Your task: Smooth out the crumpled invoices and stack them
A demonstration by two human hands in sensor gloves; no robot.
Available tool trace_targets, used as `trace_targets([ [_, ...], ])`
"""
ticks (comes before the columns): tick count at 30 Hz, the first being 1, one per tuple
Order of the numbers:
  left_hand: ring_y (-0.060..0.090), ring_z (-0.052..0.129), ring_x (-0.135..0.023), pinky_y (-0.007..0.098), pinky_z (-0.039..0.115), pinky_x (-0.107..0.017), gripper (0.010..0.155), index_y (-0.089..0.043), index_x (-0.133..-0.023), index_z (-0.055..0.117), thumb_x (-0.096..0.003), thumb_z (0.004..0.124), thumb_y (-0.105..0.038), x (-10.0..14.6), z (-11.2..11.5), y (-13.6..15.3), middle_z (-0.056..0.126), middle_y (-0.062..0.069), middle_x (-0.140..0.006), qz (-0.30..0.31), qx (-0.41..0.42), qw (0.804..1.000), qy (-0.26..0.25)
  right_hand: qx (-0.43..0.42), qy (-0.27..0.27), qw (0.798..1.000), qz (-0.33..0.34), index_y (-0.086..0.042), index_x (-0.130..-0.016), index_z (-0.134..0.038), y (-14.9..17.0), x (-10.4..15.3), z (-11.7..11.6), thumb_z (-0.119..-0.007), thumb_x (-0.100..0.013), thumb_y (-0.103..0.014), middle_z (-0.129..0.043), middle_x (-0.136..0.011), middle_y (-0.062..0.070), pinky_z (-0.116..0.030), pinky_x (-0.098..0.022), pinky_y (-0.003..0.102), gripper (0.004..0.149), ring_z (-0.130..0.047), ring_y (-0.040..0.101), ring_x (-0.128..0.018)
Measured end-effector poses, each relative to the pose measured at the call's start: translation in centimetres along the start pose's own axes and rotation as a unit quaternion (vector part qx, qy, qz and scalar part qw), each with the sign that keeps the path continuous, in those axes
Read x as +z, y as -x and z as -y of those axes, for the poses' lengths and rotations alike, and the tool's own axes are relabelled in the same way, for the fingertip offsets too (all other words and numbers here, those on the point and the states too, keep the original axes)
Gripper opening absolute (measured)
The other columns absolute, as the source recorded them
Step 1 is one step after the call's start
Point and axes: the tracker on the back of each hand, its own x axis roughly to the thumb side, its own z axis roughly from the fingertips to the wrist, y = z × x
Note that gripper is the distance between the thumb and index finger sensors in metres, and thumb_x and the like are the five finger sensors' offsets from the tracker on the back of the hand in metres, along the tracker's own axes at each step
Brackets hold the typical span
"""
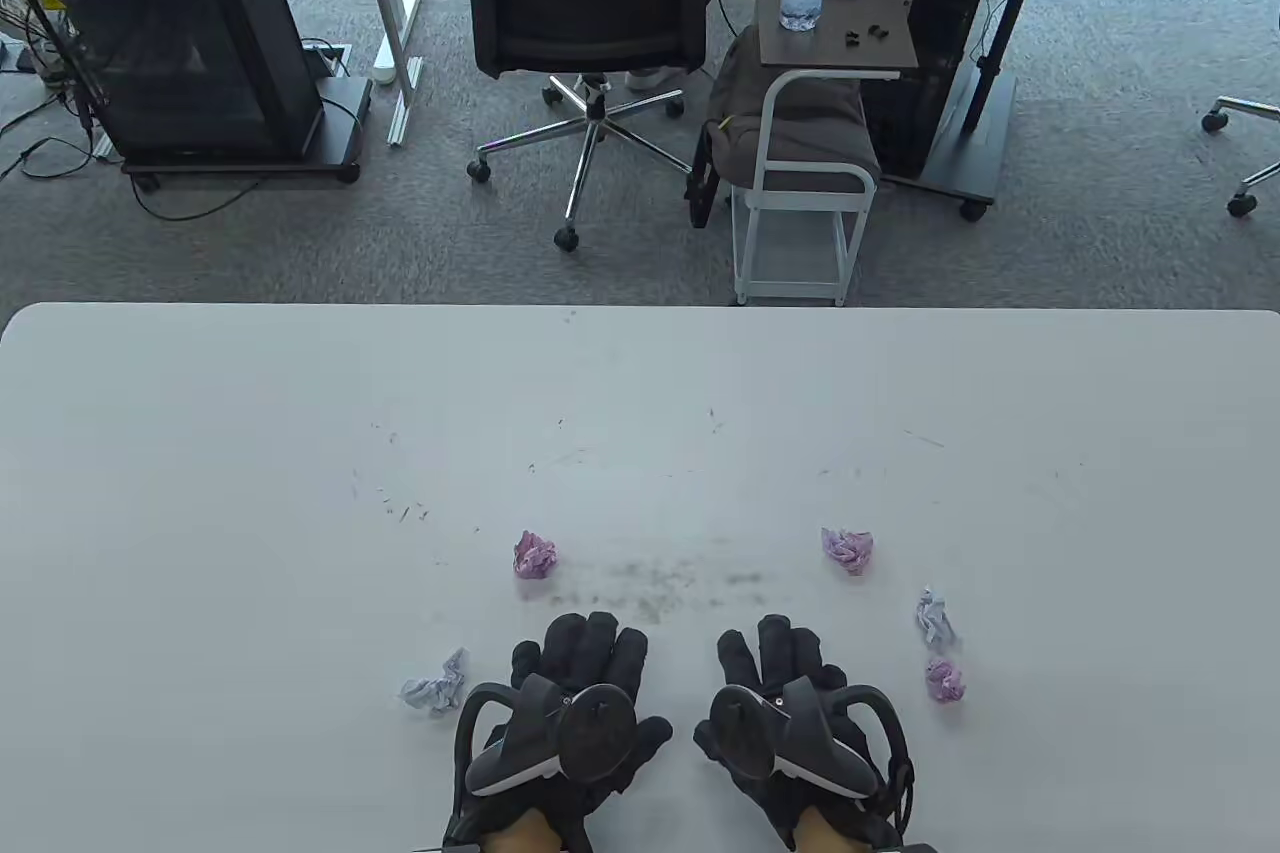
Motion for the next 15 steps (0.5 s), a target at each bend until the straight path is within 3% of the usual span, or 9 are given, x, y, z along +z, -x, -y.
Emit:
trace_targets([
  [12,0.058,0.027,-0.103,0.078,0.037,-0.064,0.078,-0.009,-0.114,0.041,-0.0586,0.067,-0.056,0.1,-0.1,0.3,0.025,0.022,-0.113,-0.015,0.006,1.000,0.004,-0.032,0.015,0.999,-0.009,-0.016,-0.107,-0.028,0.7,0.1,0.5,-0.067,-0.053,-0.061,-0.023,-0.108,0.034,-0.058,-0.058,0.069,0.081,-0.039,0.058,-0.091],
  [15,0.058,0.026,-0.102,0.078,0.039,-0.064,0.069,-0.009,-0.114,0.042,-0.0610,0.066,-0.047,0.3,-0.1,0.8,0.022,0.022,-0.112,-0.032,0.005,0.999,0.002,-0.048,0.013,0.999,-0.014,-0.016,-0.107,-0.028,1.2,0.3,0.6,-0.068,-0.053,-0.060,-0.023,-0.108,0.034,-0.059,-0.058,0.069,0.081,-0.040,0.059,-0.091],
])
